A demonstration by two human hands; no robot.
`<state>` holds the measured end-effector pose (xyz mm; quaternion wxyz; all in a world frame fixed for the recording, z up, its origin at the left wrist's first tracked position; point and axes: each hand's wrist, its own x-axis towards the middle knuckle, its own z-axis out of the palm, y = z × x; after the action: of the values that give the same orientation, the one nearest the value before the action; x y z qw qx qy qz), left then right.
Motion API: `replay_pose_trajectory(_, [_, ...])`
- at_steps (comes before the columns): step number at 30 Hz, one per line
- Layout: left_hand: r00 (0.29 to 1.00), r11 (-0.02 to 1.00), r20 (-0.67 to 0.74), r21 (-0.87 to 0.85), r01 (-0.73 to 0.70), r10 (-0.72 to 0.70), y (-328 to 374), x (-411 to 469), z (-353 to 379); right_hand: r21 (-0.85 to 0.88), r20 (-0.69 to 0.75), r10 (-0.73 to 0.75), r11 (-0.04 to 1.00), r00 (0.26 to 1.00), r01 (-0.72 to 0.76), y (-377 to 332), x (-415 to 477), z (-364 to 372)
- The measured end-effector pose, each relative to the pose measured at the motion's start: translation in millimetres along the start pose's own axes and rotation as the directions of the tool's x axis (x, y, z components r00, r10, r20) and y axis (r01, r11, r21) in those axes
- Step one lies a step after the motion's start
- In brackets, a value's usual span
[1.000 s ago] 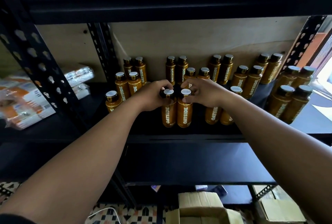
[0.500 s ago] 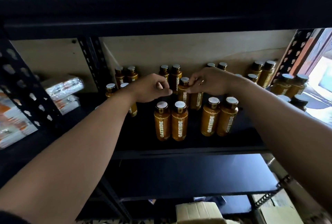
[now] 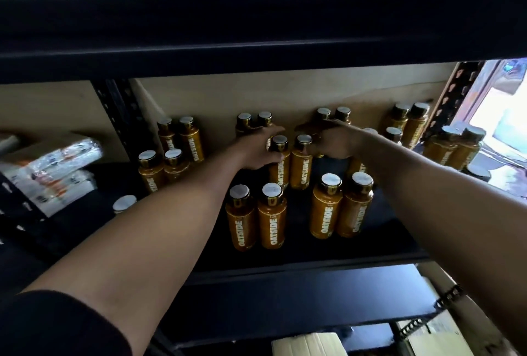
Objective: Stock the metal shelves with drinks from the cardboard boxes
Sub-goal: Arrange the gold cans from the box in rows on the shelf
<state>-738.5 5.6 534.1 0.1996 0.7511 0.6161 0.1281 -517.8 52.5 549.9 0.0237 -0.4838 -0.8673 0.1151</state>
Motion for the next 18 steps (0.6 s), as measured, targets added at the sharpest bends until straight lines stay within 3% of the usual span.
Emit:
replay_pose_trajectory(9, [0.994,0.999,-0.094,-0.021,0.049,-0.05,-11,23,11,0.31,-0.084,0.091,0.949,0.992,-0.061,13,15,18])
replay_pose_trajectory(18, [0.99,0.999,-0.133,-0.019,0.035,-0.037,-23,3,-3,0.295,-0.078,-0.04,0.953,0.996,0.062,-4,19,20])
